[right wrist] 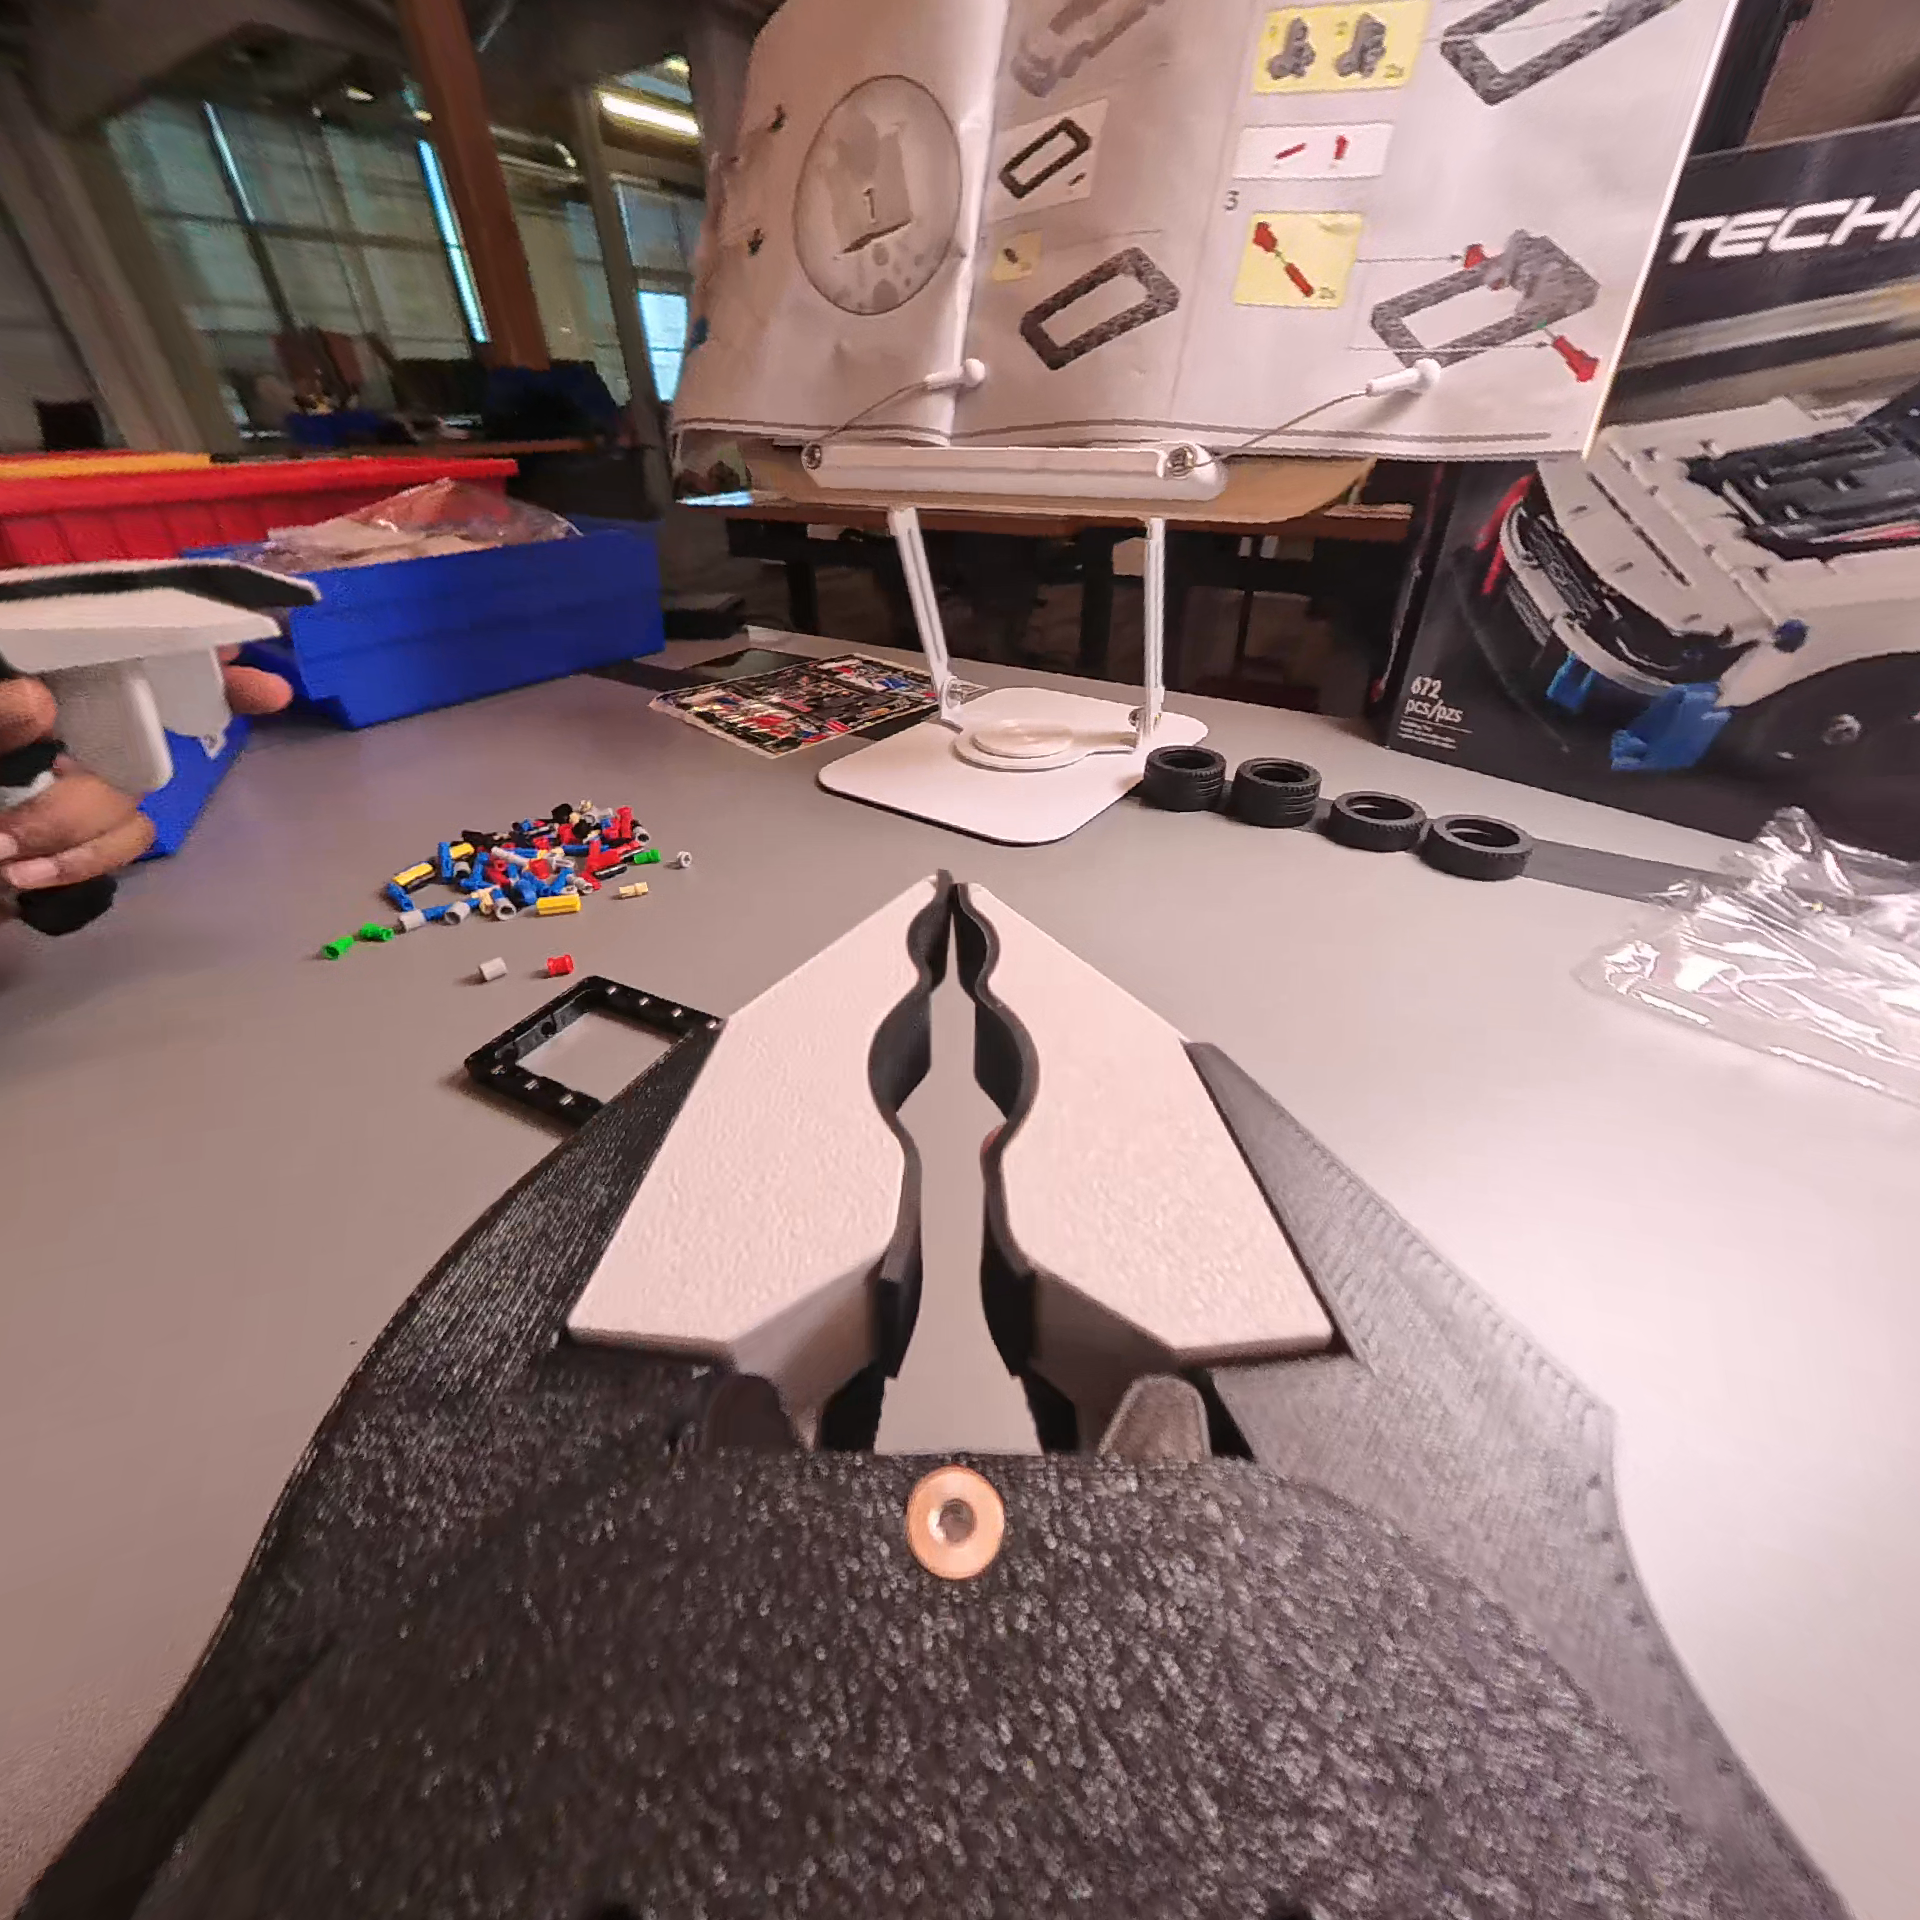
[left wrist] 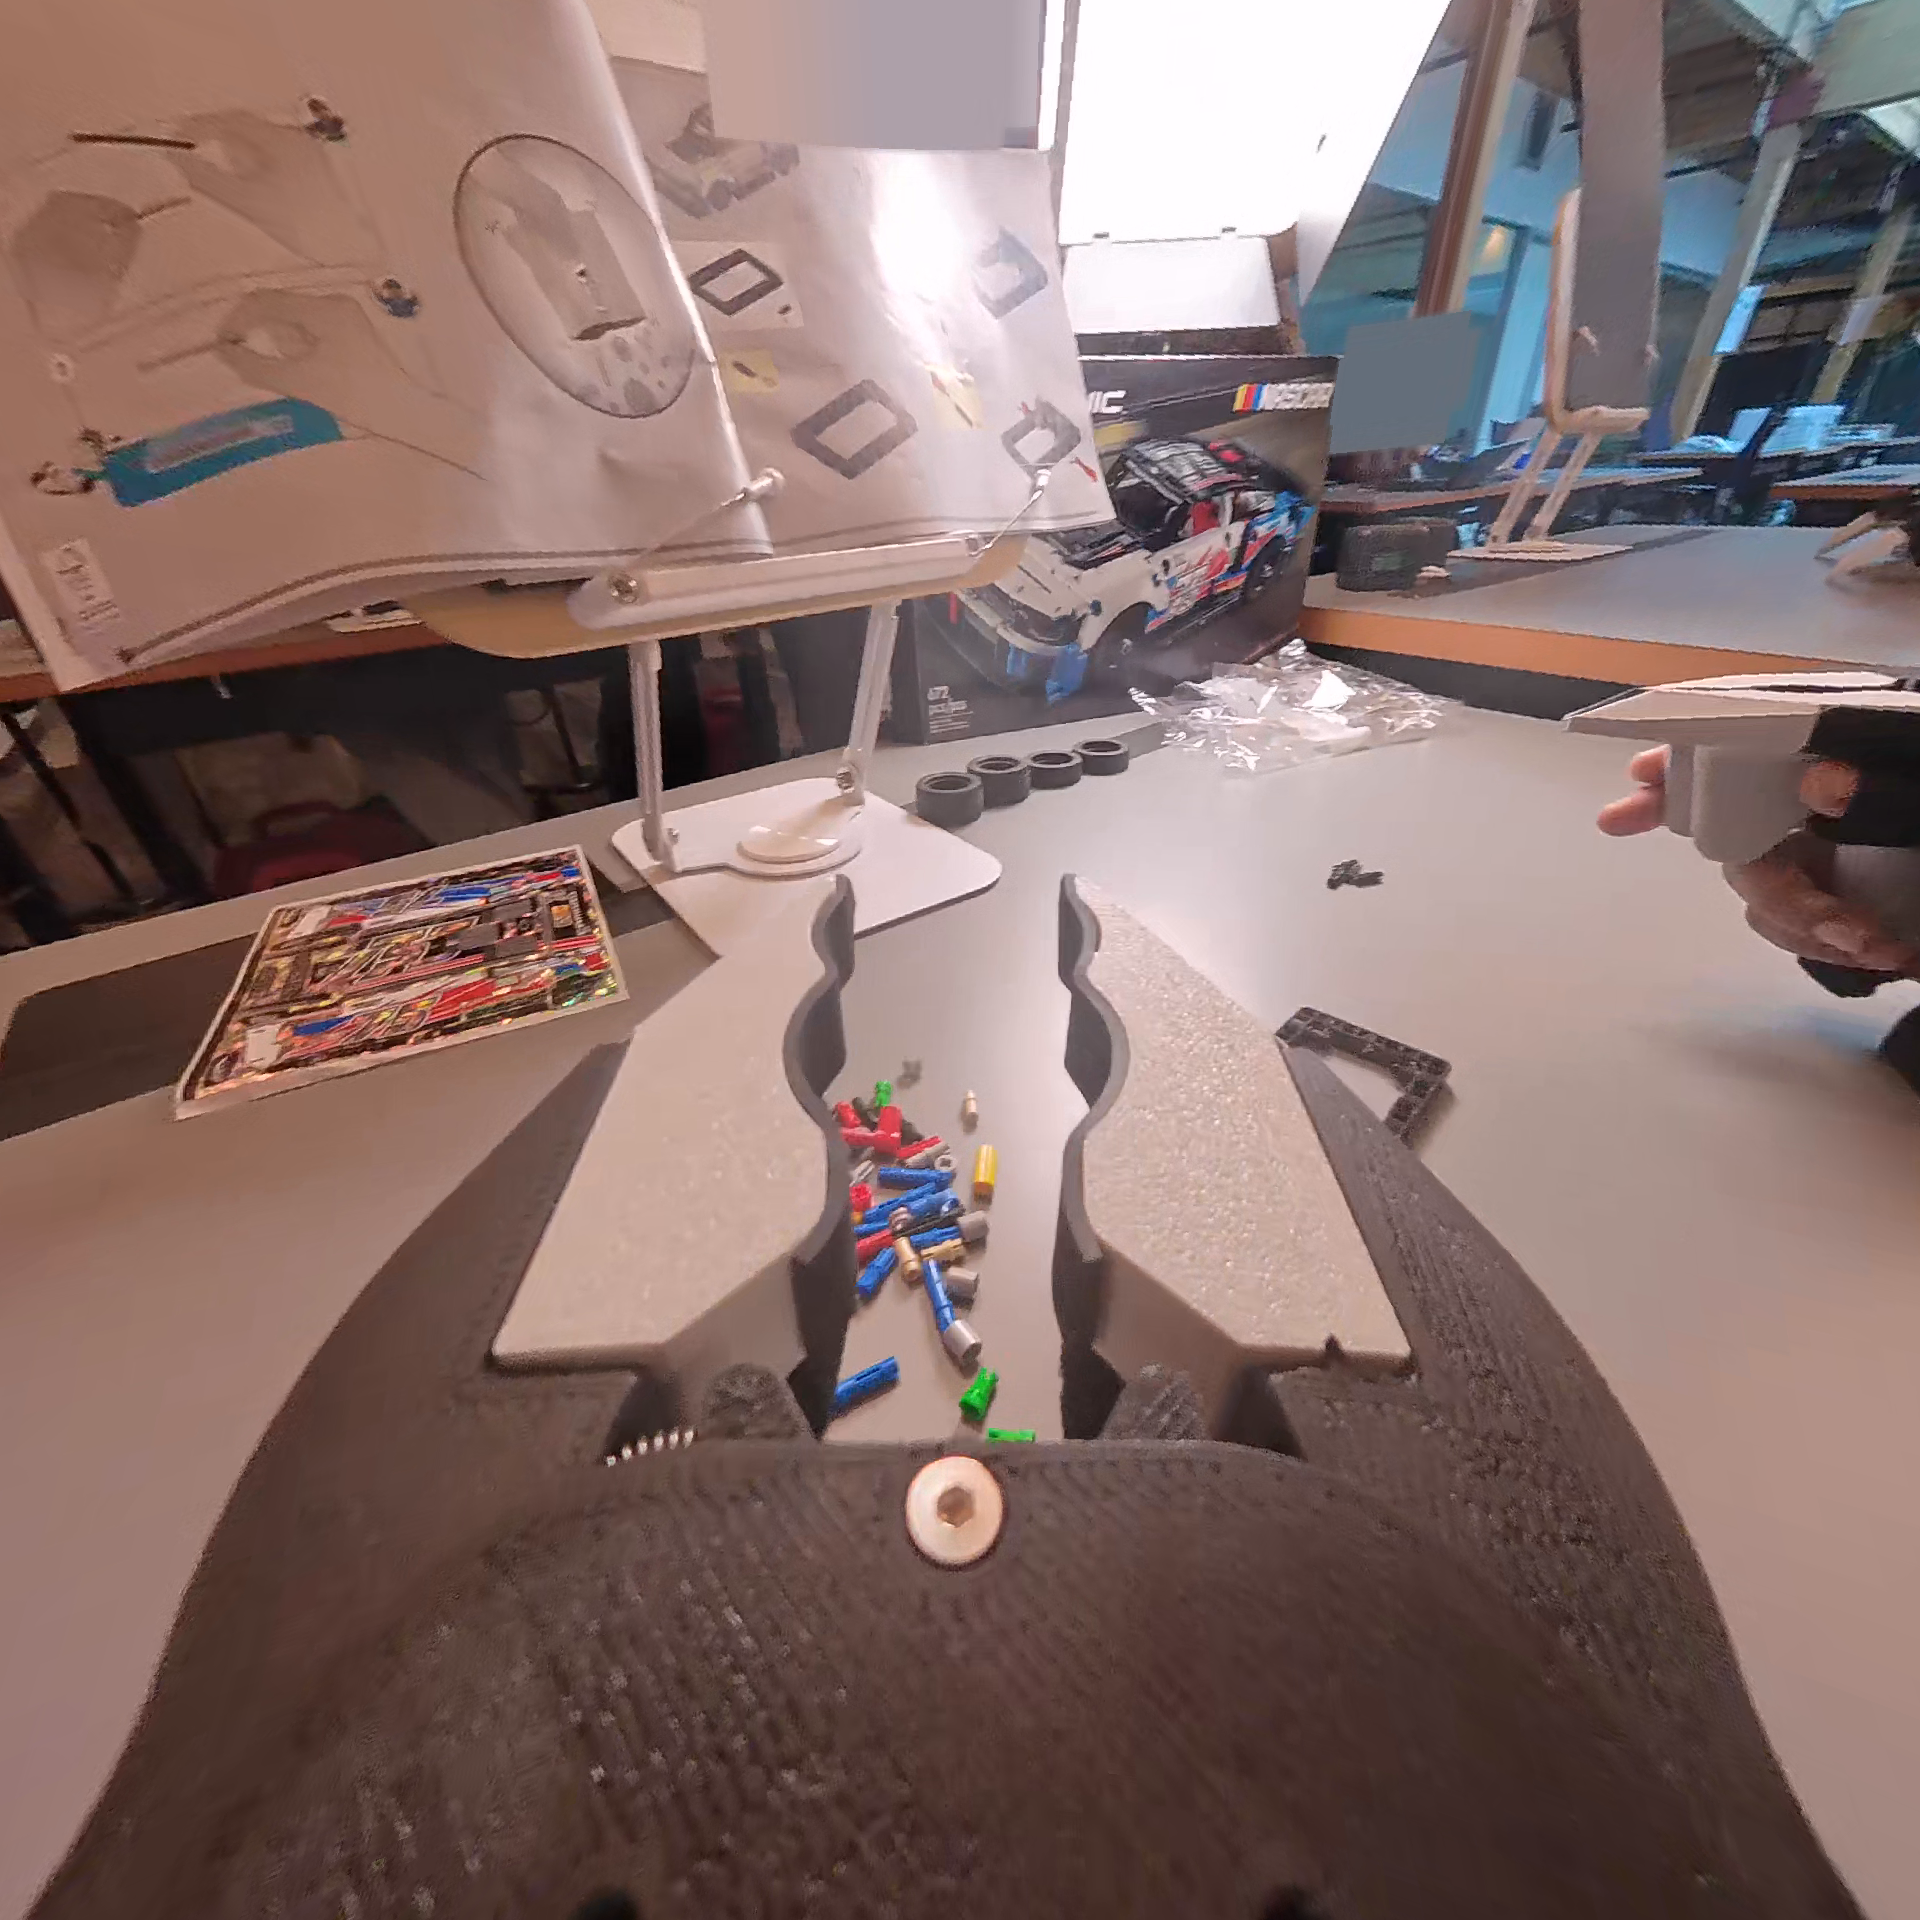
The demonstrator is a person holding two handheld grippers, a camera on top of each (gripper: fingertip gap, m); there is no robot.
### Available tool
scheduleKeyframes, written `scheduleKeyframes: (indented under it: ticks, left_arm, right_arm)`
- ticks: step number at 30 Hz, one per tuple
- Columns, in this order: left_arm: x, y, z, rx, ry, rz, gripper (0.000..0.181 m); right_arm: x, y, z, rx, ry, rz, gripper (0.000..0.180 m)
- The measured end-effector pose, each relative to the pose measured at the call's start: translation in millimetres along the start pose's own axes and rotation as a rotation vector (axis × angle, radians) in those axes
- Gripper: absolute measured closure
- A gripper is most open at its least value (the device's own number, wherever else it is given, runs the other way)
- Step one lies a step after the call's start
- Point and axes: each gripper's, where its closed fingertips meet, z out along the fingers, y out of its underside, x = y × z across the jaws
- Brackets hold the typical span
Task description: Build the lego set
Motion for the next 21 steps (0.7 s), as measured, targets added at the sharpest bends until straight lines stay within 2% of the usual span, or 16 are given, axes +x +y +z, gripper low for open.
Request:
scheduleKeyframes:
  ticks: [1,3,7,14,18,21]
  left_arm:
    - [-4,1,-1,-0.008,-0.014,-0.002,0.15]
    - [-8,5,-2,-0.028,-0.011,-0.017,0.181]
    - [-18,9,-4,-0.049,-0.027,-0.065,0.181]
    - [-76,9,-24,-0.054,-0.252,-0.1,0.181]
    - [-91,20,-29,-0.076,-0.267,-0.208,0.178]
    - [-84,46,-16,-0.218,-0.202,-0.25,0.168]
  right_arm:
    - [2,1,0,-0.004,0.004,0.011,0.18]
    - [2,4,2,-0.018,-0.004,0.027,0.18]
    - [-6,4,3,-0.023,-0.047,0.028,0.18]
    - [-17,-8,-5,0.016,-0.104,0.005,0.176]
    - [-19,-10,-9,0.023,-0.114,-0.006,0.172]
    - [-20,-10,-10,0.02,-0.119,0.001,0.172]
